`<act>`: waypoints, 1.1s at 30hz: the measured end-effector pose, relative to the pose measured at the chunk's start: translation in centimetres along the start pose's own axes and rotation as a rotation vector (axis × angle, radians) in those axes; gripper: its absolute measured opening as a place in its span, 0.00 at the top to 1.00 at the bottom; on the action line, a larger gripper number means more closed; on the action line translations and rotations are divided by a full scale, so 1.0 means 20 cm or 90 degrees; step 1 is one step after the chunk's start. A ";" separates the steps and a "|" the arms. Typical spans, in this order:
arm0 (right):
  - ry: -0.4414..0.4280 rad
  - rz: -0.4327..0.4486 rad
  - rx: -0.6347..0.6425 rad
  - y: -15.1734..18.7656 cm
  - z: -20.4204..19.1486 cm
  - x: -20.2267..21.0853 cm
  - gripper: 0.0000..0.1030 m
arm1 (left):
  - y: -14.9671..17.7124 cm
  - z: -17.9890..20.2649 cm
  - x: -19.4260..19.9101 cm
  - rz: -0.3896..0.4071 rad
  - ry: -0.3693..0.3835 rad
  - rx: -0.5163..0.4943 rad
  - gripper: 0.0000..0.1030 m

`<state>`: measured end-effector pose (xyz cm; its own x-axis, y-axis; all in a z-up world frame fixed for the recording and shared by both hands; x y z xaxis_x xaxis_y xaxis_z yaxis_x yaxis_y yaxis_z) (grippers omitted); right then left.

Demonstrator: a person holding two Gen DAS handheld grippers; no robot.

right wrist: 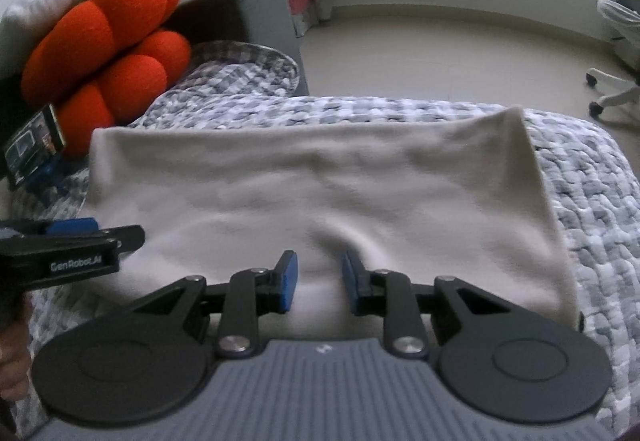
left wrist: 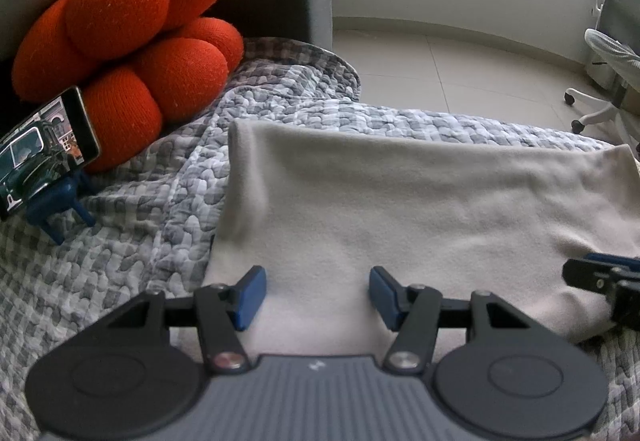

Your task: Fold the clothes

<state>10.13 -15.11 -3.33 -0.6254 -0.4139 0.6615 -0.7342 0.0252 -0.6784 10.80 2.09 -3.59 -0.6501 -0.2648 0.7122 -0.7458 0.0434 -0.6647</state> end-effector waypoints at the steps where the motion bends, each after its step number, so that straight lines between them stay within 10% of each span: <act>1: 0.003 0.002 -0.003 0.00 0.01 0.01 0.75 | 0.00 0.00 0.00 0.000 0.000 0.000 0.43; 33: 0.103 0.094 -0.210 -0.02 0.48 0.34 0.72 | 0.00 0.00 0.01 -0.003 -0.002 0.005 0.43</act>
<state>8.75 -26.74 -1.68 -0.7448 -0.2363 0.6241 -0.6624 0.3753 -0.6484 10.63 2.02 -3.46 -0.6465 -0.2679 0.7143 -0.7474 0.0347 -0.6635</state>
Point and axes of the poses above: each gripper's, at about its wrist camera, not at the fingertips, and x roughly against the way its jaws point, z to its right, y to its underside, the point moved 10 cm from there along -x, roughly the way its jaws point, and after that the axes turned 11 degrees about -y, right-handed, at the moved point
